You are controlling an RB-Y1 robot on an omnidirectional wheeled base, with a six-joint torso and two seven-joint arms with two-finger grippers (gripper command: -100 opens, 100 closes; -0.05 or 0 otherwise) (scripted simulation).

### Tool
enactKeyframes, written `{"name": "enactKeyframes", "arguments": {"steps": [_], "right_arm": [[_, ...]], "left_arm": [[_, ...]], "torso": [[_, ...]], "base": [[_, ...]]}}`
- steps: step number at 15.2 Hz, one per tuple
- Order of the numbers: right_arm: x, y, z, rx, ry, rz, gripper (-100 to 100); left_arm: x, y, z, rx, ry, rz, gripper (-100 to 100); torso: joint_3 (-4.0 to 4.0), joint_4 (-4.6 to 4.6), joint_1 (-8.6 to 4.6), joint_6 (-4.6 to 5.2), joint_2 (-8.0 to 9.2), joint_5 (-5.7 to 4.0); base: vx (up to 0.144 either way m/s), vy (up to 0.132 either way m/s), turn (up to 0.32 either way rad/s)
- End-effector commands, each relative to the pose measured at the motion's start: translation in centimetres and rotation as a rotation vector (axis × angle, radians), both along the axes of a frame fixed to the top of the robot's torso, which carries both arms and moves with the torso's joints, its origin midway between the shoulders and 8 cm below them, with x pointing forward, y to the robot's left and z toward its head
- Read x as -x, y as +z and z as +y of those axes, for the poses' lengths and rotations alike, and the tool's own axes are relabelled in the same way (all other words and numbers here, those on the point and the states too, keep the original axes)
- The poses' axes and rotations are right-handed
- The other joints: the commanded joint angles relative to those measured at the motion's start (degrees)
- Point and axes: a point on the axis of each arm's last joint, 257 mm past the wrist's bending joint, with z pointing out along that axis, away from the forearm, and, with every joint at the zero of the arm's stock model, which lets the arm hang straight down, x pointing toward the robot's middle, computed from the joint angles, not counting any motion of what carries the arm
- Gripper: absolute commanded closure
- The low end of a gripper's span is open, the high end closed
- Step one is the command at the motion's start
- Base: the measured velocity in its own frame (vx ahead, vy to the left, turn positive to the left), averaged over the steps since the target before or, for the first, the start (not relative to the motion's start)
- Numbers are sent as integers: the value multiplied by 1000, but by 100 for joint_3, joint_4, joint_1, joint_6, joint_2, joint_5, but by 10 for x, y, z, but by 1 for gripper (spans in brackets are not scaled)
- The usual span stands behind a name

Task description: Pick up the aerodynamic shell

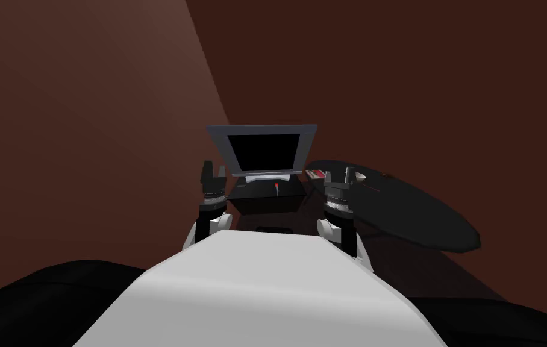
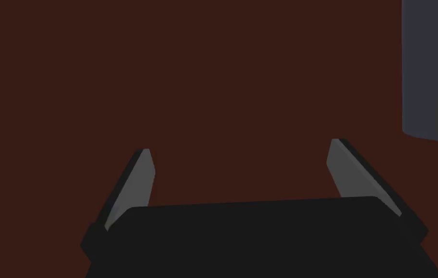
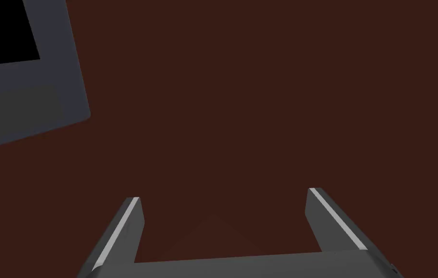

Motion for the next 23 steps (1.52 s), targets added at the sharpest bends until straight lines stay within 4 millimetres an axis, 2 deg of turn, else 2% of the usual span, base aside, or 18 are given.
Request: {"name": "enactKeyframes", "arguments": {"steps": [1, 4, 5, 7, 8, 9, 10, 11, 12, 13, 15, 17, 18, 19, 20, 21, 22, 23], "right_arm": [[-8, -13, 4, 33, 13, 52, -100], [-25, -46, 8, 74, 21, 169, -100], [-25, -46, 8, 74, 20, 170, -100], [-36, -78, 9, 100, 20, 274, -100], [-37, -80, 9, 99, 19, 280, -100], [-42, -100, 9, 112, 16, 343, -100], [-42, -100, 9, 112, 16, 343, -100], [-46, -121, 9, 125, 14, 405, -100], [-47, -122, 8, 124, 13, 411, -100], [-49, -144, 8, 137, 9, 474, -100], [-51, -168, 7, 151, 5, 542, -100], [-52, -172, 6, 148, 1, 559, -100], [-52, -197, 5, 162, -4, 629, -100], [-52, -200, 4, 160, -6, 639, -100], [-50, -225, 4, 176, -10, 704, -100], [-50, -229, 2, 173, -14, 722, -100], [-46, -254, 2, 189, -18, 787, -100], [-46, -258, 0, 186, -23, 806, -100]], "left_arm": [[0, 0, 0, 0, 0, 0, 0], [0, 0, 0, 0, 0, 0, 0], [0, 0, 0, 0, 0, 0, 0], [0, 0, 0, 0, 0, 0, 0], [0, 0, 0, 0, 0, 0, 0], [0, 0, 0, 0, 0, 0, 0], [0, 0, 0, 0, 0, 0, 0], [0, 0, 0, 0, 0, 0, 0], [0, 0, 0, 0, 0, 0, 0], [0, 0, 0, 0, 0, 0, 0], [0, 0, 0, 0, 0, 0, 0], [0, 0, 0, 0, 0, 0, 0], [0, 0, 0, 0, 0, 0, 0], [0, 0, 0, 0, 0, 0, 0], [0, 0, 0, 0, 0, 0, 0], [0, 0, 0, 0, 0, 0, 0], [0, 0, 0, 0, 0, 0, 0], [0, 0, 0, 0, 0, 0, 0]], "torso": [[0, 0, 0, 0, 0, 0], [-8, -3, 4, -7, -15, 1], [-11, -4, 4, -6, -20, 1], [-13, -5, 4, -4, -22, 1], [-14, -6, 8, -8, -25, 2], [-15, -6, 7, -4, -26, 1], [-15, -6, 6, -6, -26, 1], [-14, -6, 6, -3, -25, 1], [-13, -5, 8, -5, -22, 1], [-13, -5, 8, -3, -21, 2], [-13, -5, 7, -4, -22, 2], [-14, -6, 6, -4, -25, 1], [-13, -5, 6, 0, -22, 1], [-12, -5, 8, -5, -20, 1], [-11, -5, 8, -4, -19, 2], [-12, -5, 8, -7, -22, 1], [-14, -6, 7, -4, -24, 2], [-15, -6, 7, -7, -25, 1]], "base": [[13, 10, 180], [45, 13, 340], [49, 10, 201], [56, 17, 332], [61, 13, 303], [54, 12, 317], [47, 6, 220], [44, 15, 289], [41, 12, 243], [47, 16, 359], [52, 7, 300], [48, 1, 183], [37, 9, 280], [39, 6, 289], [53, 6, 387], [58, 0, 345], [63, -1, 445], [60, -8, 365]]}}
